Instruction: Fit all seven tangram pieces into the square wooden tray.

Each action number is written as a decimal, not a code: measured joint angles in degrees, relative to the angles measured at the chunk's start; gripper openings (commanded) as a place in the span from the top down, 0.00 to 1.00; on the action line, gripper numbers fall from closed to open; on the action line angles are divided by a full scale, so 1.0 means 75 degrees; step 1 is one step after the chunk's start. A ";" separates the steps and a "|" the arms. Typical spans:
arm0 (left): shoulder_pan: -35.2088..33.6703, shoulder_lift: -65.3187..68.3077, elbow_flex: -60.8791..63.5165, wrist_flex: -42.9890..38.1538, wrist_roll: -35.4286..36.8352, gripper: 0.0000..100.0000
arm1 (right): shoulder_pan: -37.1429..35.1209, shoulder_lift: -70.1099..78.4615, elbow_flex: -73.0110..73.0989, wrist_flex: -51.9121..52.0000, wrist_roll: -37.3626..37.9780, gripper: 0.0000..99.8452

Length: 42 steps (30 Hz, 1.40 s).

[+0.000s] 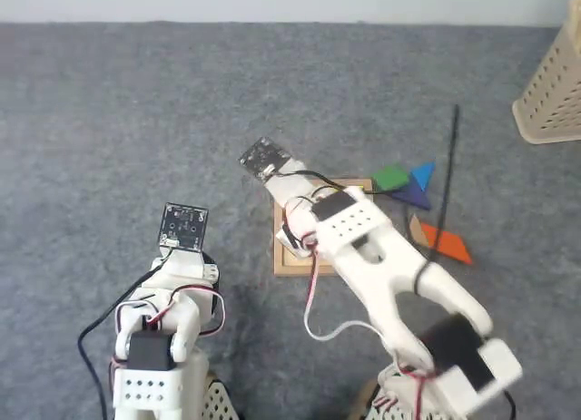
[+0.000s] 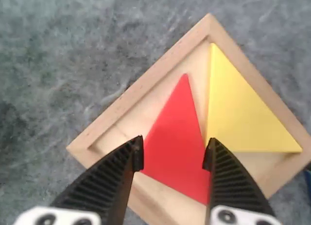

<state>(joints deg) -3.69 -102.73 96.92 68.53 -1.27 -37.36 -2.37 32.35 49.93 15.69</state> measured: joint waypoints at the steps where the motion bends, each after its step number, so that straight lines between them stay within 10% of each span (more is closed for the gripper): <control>1: 0.0000 0.0000 0.0000 0.0000 0.0000 0.99 | -0.0023 0.0211 -0.0176 0.0000 0.0023 0.79; 22: 0.0000 0.0000 0.0000 0.0000 0.0000 0.99 | -0.0082 0.1922 -0.1465 -0.0258 0.0094 0.79; 42: 0.0000 0.0000 0.0000 0.0000 0.0000 0.99 | 0.0375 0.2051 -0.1465 -0.0340 0.0082 1.00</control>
<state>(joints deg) -3.69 -102.73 96.92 68.53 -1.27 -34.55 13.01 21.36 47.38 16.31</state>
